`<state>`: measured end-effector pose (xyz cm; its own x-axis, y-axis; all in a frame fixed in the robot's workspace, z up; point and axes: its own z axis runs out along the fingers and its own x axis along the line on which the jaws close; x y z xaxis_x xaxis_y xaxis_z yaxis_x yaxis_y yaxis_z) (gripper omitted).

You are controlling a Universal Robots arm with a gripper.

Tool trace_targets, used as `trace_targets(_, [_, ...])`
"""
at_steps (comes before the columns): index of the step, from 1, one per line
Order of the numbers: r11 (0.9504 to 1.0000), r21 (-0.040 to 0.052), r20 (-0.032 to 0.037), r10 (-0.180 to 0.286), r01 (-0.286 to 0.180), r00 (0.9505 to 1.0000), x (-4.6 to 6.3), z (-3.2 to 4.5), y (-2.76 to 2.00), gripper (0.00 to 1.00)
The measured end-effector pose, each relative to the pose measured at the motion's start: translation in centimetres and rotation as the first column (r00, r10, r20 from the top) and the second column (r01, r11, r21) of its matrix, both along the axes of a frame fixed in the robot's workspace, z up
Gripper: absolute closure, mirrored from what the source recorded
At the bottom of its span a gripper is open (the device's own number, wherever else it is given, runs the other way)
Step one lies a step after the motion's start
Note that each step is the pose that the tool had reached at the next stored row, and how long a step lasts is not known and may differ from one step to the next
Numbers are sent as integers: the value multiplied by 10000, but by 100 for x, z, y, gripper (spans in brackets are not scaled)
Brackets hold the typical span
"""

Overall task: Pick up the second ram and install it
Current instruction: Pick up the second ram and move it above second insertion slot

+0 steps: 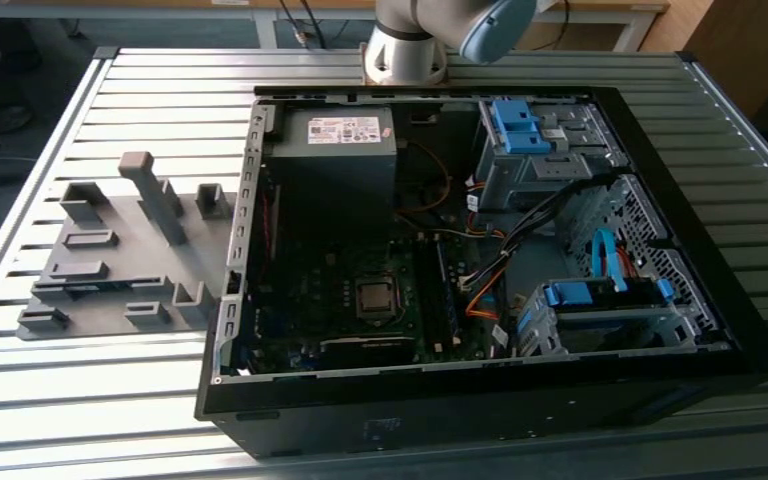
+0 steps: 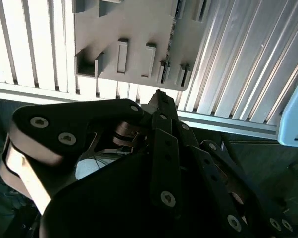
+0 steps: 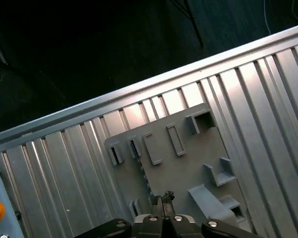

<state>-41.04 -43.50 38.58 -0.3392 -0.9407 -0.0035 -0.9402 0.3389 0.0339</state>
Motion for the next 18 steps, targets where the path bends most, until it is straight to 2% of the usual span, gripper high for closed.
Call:
trace_targets(5, [9973,0,0,740,-740,9973,0,-8,0,89])
trace_targets(9, [9911,0,1,1332,-1332,9911,0,-14,0,89])
trace_targets(12, [9846,0,0,1750,-1750,9846,0,-19,0,89])
trace_targets(18, [9667,-1,4,2557,-2557,9667,0,-31,0,89])
